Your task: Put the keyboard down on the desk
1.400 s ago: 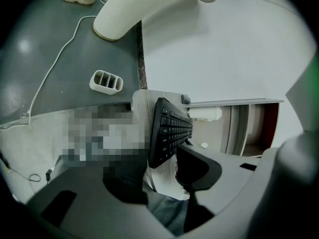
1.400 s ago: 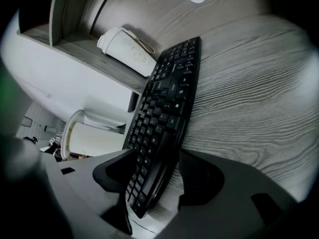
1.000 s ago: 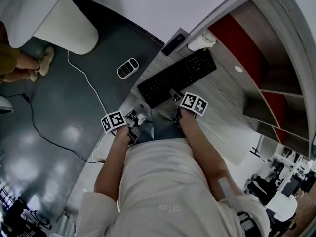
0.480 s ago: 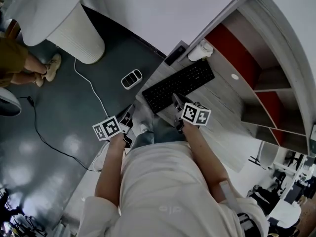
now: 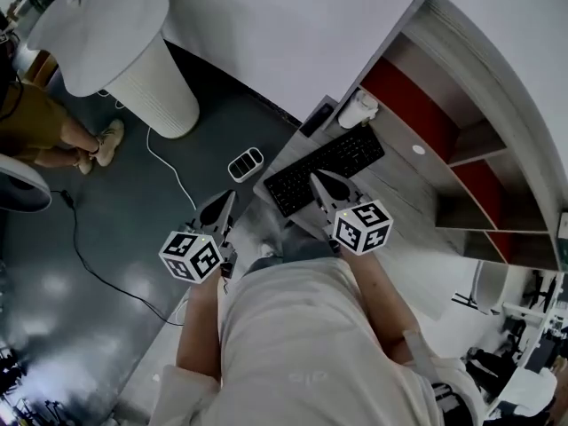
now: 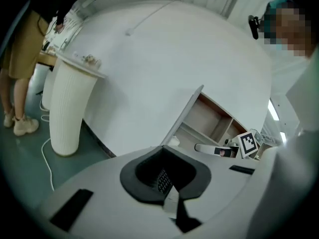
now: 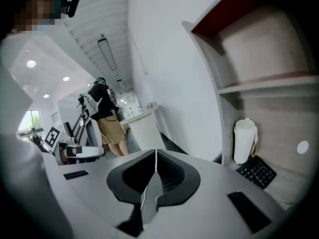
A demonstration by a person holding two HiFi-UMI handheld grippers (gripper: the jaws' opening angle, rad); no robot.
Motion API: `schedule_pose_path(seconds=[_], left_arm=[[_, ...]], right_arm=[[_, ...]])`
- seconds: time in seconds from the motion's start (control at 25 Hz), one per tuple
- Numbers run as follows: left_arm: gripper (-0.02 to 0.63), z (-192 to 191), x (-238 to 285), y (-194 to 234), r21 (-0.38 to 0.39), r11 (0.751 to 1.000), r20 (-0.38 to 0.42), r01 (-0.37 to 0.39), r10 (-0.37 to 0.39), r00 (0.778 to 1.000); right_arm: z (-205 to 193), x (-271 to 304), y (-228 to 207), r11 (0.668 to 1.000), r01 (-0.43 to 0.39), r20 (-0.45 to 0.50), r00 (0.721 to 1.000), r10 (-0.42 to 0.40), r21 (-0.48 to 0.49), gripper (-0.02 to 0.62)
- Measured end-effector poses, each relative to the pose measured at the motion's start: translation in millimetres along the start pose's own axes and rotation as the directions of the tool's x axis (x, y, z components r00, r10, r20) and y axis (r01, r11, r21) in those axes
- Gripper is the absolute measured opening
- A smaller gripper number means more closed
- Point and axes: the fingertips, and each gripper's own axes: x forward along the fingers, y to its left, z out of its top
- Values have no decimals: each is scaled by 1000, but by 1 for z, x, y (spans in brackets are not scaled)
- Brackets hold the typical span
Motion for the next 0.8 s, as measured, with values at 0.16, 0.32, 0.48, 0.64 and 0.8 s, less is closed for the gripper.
schedule_pose_path(seconds=[0.16,0.32,0.48,0.64,0.8], left_arm=[[15,37,-24,-17,133,991,111,-26,11,994],[15,68,-47,-39,256,965,200,-59,7,980],[15,93,-67,-62,364,928,265,-80,-21,964],[15,106,-81,-81,464,880,300,-102,-48,953],[15,111,-88,-92,512,850,319,-119,-59,946]], right_arm=[[31,-17,32,990,-31,64,997,40,-134,38],[56,-32,61,970,-53,124,989,84,-236,38],[77,-45,89,939,-81,164,976,142,-335,38],[89,-57,109,912,-90,195,964,181,-400,38],[95,-66,122,897,-96,223,952,209,-432,40]])
